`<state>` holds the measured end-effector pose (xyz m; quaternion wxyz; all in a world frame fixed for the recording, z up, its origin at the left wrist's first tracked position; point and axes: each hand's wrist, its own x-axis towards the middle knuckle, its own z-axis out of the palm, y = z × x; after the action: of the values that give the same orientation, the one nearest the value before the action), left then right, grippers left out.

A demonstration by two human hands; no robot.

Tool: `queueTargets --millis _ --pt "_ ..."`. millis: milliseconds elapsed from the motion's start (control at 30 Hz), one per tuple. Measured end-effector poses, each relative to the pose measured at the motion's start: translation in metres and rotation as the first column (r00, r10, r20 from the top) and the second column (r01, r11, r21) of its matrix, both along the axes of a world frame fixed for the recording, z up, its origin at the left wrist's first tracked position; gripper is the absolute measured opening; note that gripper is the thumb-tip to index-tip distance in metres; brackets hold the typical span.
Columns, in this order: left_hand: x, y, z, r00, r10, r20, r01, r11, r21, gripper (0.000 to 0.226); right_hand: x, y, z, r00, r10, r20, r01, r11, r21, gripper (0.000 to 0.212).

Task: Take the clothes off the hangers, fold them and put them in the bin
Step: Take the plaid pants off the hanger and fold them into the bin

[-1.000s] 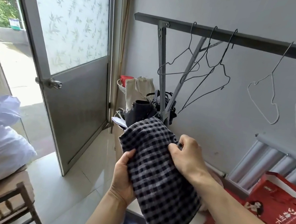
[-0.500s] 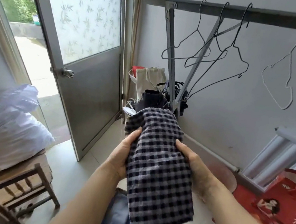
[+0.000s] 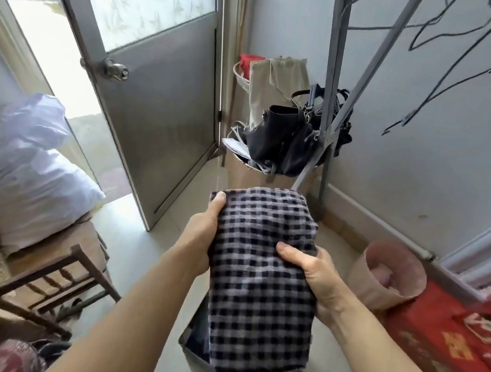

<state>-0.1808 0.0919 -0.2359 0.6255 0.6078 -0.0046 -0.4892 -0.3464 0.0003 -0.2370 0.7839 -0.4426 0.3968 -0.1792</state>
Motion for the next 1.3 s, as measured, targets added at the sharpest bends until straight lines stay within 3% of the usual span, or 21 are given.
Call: queueTargets --millis 67,167,300,433,533,600,700,833,933,1033,1300 --pt "0.018 0.004 -0.015 0.981 -0.160 -0.110 0.149 0.983 -0.106 0.077 0.024 -0.005 -0.011 0.994 -0.105 0.019 0.104 0.994 0.039 0.033" --pt "0.035 0.008 -0.040 0.946 -0.322 -0.021 0.322 0.947 -0.016 0.068 0.063 -0.016 -0.033 0.982 -0.186 0.000 0.186 0.982 0.012 0.037" --pt "0.072 0.002 -0.072 0.978 -0.181 0.108 0.183 0.983 -0.005 0.052 0.103 -0.025 -0.060 0.994 -0.099 -0.048 0.098 0.995 -0.008 0.048" --pt "0.106 -0.009 -0.101 0.941 -0.142 0.306 0.132 0.990 0.054 0.040 0.125 -0.029 -0.081 1.000 0.001 -0.013 -0.001 1.000 -0.018 0.061" --pt "0.114 -0.020 -0.125 0.884 -0.107 0.455 0.079 0.994 0.080 0.036 0.143 -0.029 -0.105 1.000 0.010 -0.001 -0.010 1.000 -0.019 0.053" --pt "0.116 -0.027 -0.140 0.866 -0.078 0.493 0.051 0.996 0.067 0.038 0.154 -0.032 -0.125 0.993 -0.089 -0.079 0.084 0.994 -0.063 0.036" --pt "0.119 -0.037 -0.167 0.917 -0.012 0.400 0.000 0.999 0.032 0.043 0.164 -0.041 -0.161 0.966 -0.235 -0.105 0.230 0.971 -0.061 0.020" --pt "0.122 -0.048 -0.217 0.973 0.005 0.231 -0.025 0.996 0.084 0.055 0.170 -0.050 -0.215 0.953 -0.272 -0.130 0.265 0.962 -0.068 0.035" --pt "0.123 -0.050 -0.261 0.975 -0.056 0.213 0.049 0.998 0.039 0.040 0.164 -0.061 -0.257 0.948 -0.281 -0.149 0.279 0.960 -0.034 0.042" --pt "0.127 -0.048 -0.299 0.971 -0.150 0.185 0.156 0.988 -0.017 0.046 0.149 -0.072 -0.294 0.948 -0.276 -0.159 0.289 0.955 0.065 0.030" --pt "0.109 -0.062 -0.428 0.916 -0.383 0.115 0.374 0.923 0.095 0.055 0.106 -0.080 -0.417 0.913 -0.327 -0.245 0.385 0.888 0.252 0.026"
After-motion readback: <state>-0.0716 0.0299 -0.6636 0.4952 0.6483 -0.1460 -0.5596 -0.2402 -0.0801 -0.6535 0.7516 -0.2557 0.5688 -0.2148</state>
